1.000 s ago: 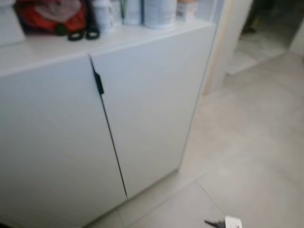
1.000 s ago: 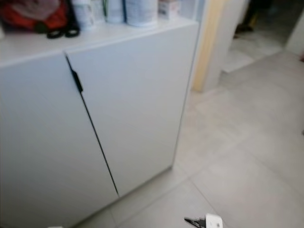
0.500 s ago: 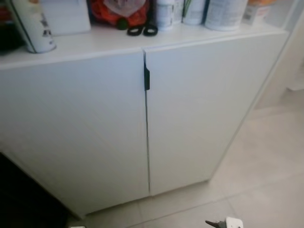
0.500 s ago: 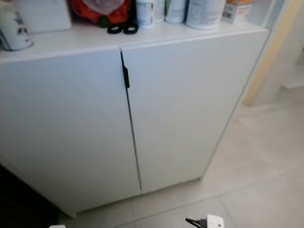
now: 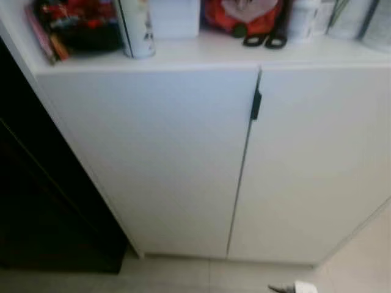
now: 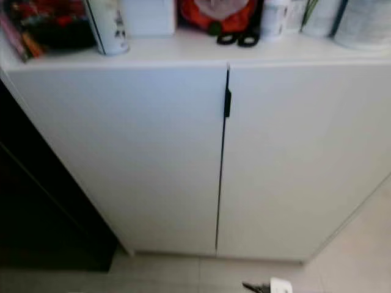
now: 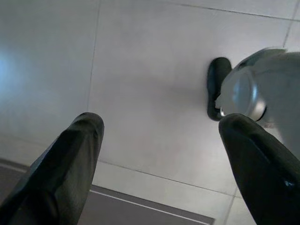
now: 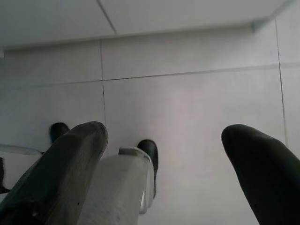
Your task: Restocking fridge
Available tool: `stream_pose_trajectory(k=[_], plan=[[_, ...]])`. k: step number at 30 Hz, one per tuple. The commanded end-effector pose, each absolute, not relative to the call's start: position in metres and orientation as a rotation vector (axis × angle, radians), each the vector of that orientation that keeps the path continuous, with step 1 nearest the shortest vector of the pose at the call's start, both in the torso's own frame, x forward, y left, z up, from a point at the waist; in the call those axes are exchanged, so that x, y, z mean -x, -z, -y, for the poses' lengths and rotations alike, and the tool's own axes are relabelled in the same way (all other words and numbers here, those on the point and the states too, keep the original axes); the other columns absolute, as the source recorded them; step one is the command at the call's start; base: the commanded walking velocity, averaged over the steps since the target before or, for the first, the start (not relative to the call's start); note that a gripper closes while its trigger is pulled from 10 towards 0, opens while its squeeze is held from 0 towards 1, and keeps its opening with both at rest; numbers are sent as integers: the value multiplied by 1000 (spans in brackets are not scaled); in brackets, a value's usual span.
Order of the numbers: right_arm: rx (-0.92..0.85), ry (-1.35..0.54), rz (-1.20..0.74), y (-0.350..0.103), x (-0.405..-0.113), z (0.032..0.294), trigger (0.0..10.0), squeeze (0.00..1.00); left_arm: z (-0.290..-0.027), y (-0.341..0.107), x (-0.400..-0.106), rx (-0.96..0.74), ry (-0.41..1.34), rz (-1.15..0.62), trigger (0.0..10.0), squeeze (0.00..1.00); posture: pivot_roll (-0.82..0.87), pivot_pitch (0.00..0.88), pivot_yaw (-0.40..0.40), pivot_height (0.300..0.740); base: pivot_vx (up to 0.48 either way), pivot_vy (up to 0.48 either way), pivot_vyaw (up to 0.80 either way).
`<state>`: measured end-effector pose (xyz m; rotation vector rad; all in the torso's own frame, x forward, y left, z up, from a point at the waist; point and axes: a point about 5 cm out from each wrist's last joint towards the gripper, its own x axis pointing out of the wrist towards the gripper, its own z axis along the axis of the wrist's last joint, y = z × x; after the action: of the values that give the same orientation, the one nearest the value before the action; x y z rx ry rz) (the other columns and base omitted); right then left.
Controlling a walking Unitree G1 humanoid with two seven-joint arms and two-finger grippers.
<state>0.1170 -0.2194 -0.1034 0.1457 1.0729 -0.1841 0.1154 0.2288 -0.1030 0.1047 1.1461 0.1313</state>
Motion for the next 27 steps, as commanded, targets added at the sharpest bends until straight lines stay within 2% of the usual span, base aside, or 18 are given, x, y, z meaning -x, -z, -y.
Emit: stream_pose_trajectory(k=[1, 8, 27], plan=[[-158, 169, -1061, 103, -124, 212, 10000, 0, -234, 103, -111, -129, -126, -1161, 10000, 0, -86, 0, 25, 740, 0, 0, 800], [-157, 170, -1065, 103, -123, 213, 10000, 0, -234, 103, -112, -131, -124, -1160, 10000, 0, -87, 0, 24, 740, 0, 0, 739], [-188, 186, -1063, 103, -122, 212, 10000, 0, -234, 103, -111, -130, -124, -1163, 10000, 0, -80, 0, 24, 740, 0, 0, 0]])
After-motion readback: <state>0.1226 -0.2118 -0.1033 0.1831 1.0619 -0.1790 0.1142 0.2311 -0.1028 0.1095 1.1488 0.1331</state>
